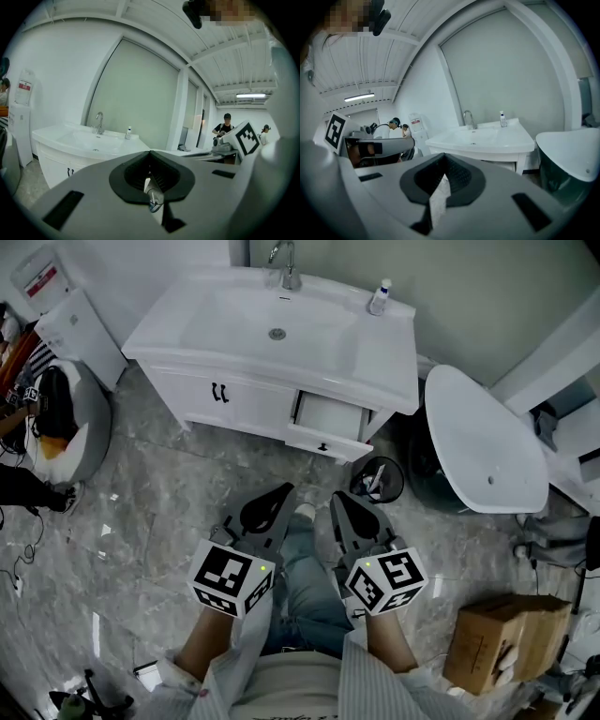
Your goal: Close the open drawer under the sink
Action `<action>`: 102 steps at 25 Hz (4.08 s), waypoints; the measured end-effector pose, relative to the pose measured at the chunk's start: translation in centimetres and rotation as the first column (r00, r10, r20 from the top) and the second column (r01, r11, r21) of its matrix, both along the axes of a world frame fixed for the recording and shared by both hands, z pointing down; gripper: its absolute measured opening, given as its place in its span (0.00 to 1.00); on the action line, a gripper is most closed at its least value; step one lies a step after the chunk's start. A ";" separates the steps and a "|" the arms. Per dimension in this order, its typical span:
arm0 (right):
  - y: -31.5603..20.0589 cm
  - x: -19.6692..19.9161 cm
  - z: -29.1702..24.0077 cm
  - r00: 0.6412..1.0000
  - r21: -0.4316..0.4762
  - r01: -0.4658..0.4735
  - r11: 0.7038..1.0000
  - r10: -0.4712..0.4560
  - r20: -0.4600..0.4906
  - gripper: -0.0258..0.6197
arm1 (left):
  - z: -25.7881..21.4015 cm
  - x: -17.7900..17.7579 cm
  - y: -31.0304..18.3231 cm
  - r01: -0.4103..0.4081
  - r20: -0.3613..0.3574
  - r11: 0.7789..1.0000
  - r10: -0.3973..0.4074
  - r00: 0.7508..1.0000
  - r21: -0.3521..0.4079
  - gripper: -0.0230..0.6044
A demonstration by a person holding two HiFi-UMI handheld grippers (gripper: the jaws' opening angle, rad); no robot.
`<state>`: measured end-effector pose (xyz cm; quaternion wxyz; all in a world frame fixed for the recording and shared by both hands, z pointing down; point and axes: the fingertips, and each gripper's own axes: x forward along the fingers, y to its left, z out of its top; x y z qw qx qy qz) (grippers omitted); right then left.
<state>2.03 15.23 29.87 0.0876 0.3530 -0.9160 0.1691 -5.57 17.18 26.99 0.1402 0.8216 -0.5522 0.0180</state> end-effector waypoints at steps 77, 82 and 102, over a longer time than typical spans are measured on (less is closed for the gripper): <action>-23.0 1.7 18.4 0.944 -0.218 -0.328 0.919 0.310 -0.113 0.05 | 16.3 0.3 -25.2 -0.216 0.055 0.968 0.225 0.973 -0.131 0.06; -22.4 2.9 22.5 0.934 -0.256 -0.355 0.899 0.328 -0.144 0.05 | 20.8 0.7 -24.1 -0.228 0.066 0.955 0.244 0.967 -0.191 0.06; -22.3 4.8 33.6 0.908 -0.286 -0.411 0.866 0.360 -0.214 0.05 | 32.5 1.4 -22.6 -0.237 0.107 0.928 0.277 0.955 -0.288 0.06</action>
